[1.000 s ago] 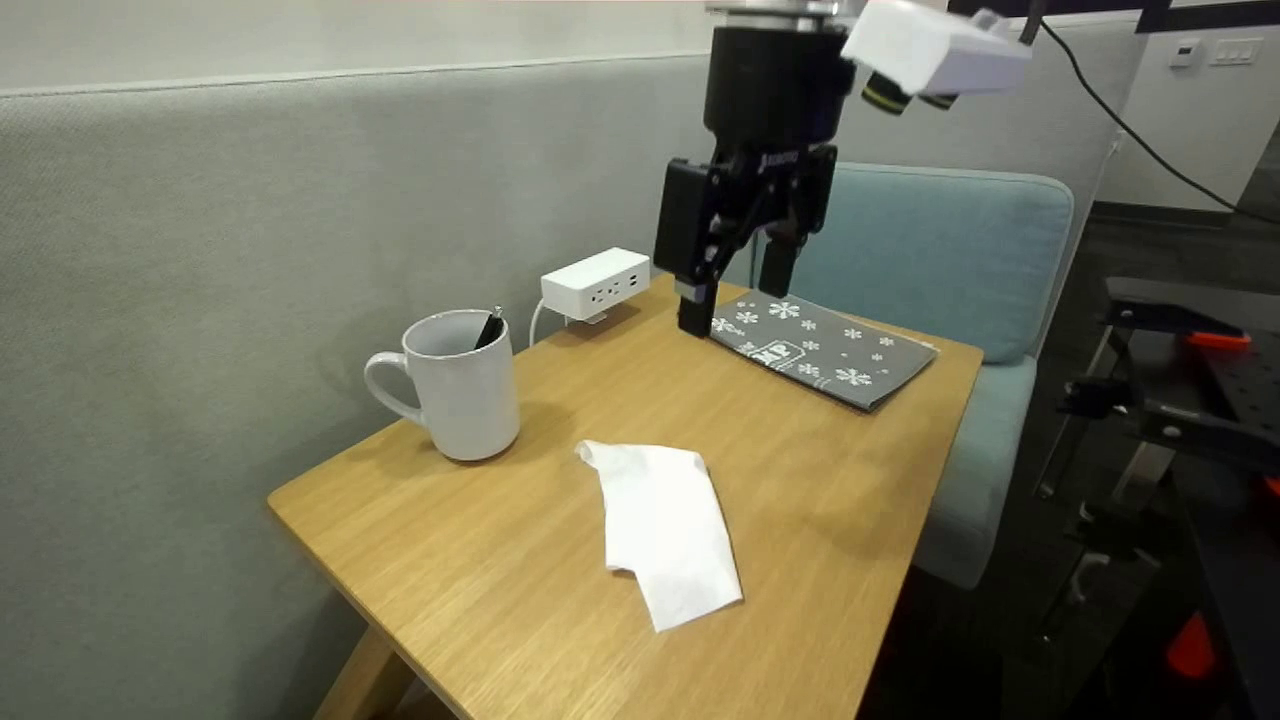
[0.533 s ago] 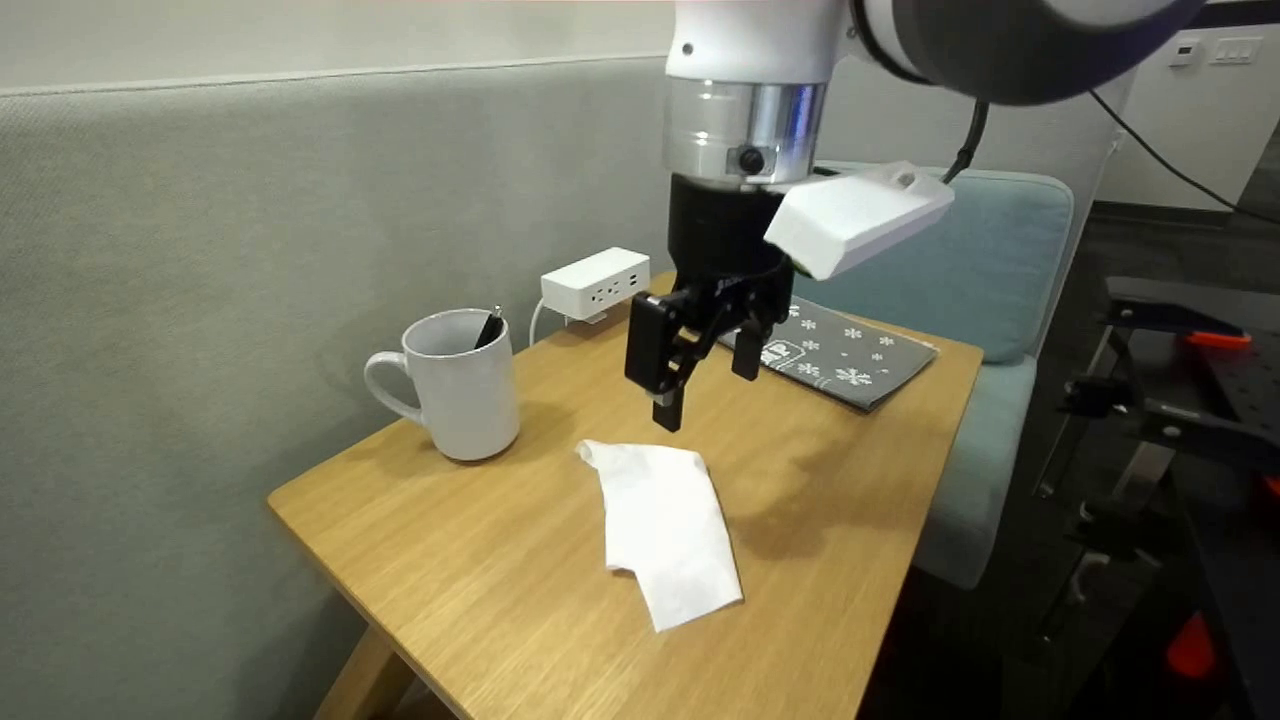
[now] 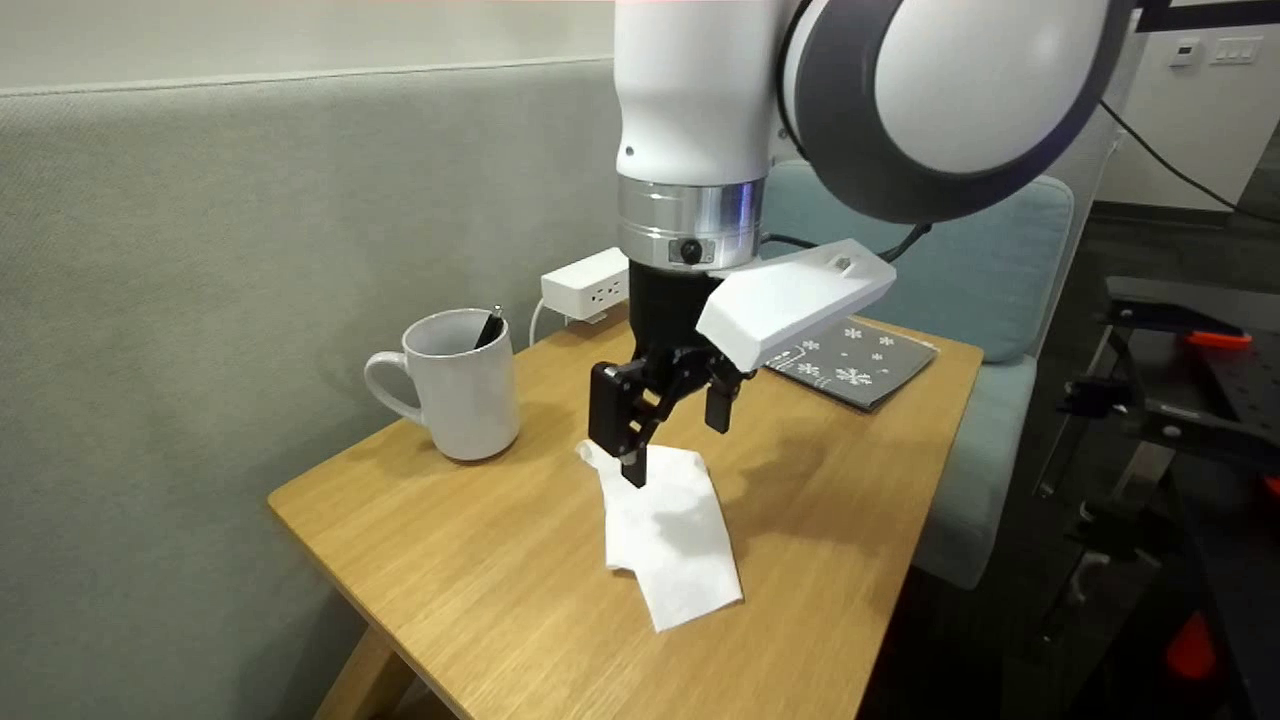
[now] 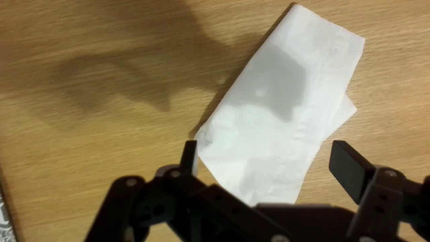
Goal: Pick up the napkin and wipe the table
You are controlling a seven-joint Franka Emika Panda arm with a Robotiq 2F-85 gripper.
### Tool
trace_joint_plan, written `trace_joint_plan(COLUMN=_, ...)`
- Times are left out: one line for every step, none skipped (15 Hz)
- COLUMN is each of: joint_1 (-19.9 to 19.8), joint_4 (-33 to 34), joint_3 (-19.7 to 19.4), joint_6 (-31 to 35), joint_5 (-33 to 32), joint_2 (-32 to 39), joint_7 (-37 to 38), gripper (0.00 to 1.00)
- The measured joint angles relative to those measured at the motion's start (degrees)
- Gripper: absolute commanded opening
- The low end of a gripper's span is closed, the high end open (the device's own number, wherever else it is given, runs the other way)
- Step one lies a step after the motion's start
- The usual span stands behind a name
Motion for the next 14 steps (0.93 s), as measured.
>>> trace_joint_plan(joint_1=0.0, joint_4=0.7, joint_3=0.0, joint_6=0.0, joint_5=0.8, joint_2=0.8, joint_7=-0.4, gripper=1.0)
trace_joint_plan(joint_1=-0.1, joint_4=1.4, joint_3=0.0, joint_6=0.0, joint_5=1.5, joint_2=1.5, joint_7=-0.6, gripper=1.0)
trace_joint_plan(joint_1=-0.1, joint_4=2.0, joint_3=0.0, joint_6=0.0, joint_5=2.2, joint_2=2.3, joint_7=-0.7, gripper=1.0)
trace_joint_plan(joint_1=-0.2, joint_4=2.6, joint_3=0.1, joint_6=0.0, joint_5=2.9, joint_2=2.9, joint_7=-1.1, gripper=1.0)
trace_joint_plan(joint_1=-0.3, joint_4=3.2, joint_3=0.1, joint_6=0.0, joint_5=3.5, joint_2=3.6, joint_7=-1.6, gripper=1.0)
trace_joint_plan(joint_1=-0.3, joint_4=3.8, joint_3=0.1, joint_6=0.0, joint_5=4.2, joint_2=4.3, joint_7=-2.0, gripper=1.0)
trace_joint_plan(joint_1=-0.4, joint_4=4.3, joint_3=0.1, joint_6=0.0, joint_5=4.9, joint_2=4.8, joint_7=-2.7, gripper=1.0)
trace_joint_plan(joint_1=-0.4, joint_4=4.8, joint_3=0.1, joint_6=0.0, joint_5=5.3, joint_2=5.4, joint_7=-3.0, gripper=1.0)
trace_joint_plan(joint_1=-0.4, joint_4=5.2, joint_3=0.1, joint_6=0.0, joint_5=5.7, joint_2=5.9, joint_7=-3.2, gripper=1.0)
trace_joint_plan(joint_1=-0.4, joint_4=5.6, joint_3=0.1, joint_6=0.0, joint_5=6.2, joint_2=6.3, joint_7=-3.7, gripper=1.0)
trace_joint_plan(joint_1=-0.5, joint_4=5.9, joint_3=0.1, joint_6=0.0, joint_5=6.6, joint_2=6.7, joint_7=-4.0, gripper=1.0)
trace_joint_plan(joint_1=-0.5, joint_4=6.2, joint_3=0.1, joint_6=0.0, joint_5=6.9, joint_2=7.0, joint_7=-4.3, gripper=1.0)
trace_joint_plan(joint_1=-0.5, joint_4=6.5, joint_3=0.1, joint_6=-0.1, joint_5=7.2, joint_2=7.3, joint_7=-4.7, gripper=1.0)
trace_joint_plan(joint_1=-0.5, joint_4=6.7, joint_3=0.1, joint_6=-0.1, joint_5=7.4, joint_2=7.6, joint_7=-4.9, gripper=1.0)
